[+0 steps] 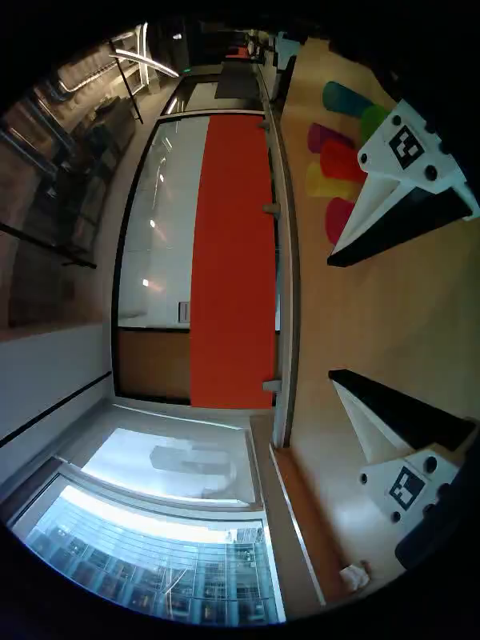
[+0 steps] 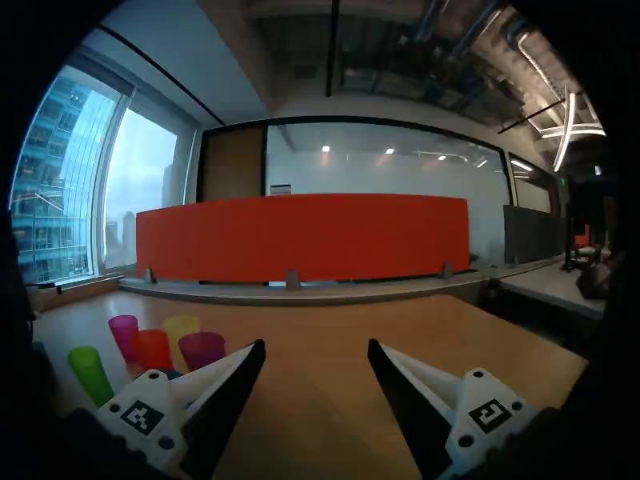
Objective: Pour water
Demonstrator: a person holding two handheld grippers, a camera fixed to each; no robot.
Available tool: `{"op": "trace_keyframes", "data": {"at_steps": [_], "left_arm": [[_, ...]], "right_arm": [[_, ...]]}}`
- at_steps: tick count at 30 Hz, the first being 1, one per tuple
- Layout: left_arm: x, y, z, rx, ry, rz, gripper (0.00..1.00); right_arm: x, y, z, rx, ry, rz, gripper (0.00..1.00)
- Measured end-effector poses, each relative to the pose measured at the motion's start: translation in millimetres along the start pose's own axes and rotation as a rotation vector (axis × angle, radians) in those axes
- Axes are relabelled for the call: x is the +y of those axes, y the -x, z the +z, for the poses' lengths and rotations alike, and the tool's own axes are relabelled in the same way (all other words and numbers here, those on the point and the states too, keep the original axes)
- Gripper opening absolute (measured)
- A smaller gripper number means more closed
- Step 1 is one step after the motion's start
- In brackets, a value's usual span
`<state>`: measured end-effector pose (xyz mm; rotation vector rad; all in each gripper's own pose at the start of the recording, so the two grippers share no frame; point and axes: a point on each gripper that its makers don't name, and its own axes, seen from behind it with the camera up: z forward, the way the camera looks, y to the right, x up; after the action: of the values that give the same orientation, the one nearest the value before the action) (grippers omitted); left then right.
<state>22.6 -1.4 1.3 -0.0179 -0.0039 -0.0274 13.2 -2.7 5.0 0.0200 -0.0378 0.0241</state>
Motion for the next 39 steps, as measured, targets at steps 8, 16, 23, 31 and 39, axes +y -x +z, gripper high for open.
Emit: {"op": "trace_keyframes", "data": {"at_steps": [8,16,23,31,39], "left_arm": [[1.4,-27.3,4.4,-0.004,0.012,0.062,0.95],[15.7,-65.2,13.3,0.014,0.069,0.081,0.95],[20.4,-104.9,20.0,0.019,0.102,0.073,0.95],[16.6,-152.5,24.5,0.030,0.099,0.106,0.95],[25.1,-183.0,26.7,0.024,0.146,0.085,0.95]], "right_arm": [[-3.9,-18.3,1.3,-0.038,-0.023,-0.013,0.99],[-8.0,-58.3,2.4,-0.047,-0.054,-0.013,0.99],[-9.9,-101.6,4.5,-0.034,-0.078,-0.020,0.99],[-11.5,-139.1,9.8,-0.030,-0.091,-0.044,0.99],[-19.7,-162.2,14.9,-0.032,-0.112,-0.054,0.99]]}}
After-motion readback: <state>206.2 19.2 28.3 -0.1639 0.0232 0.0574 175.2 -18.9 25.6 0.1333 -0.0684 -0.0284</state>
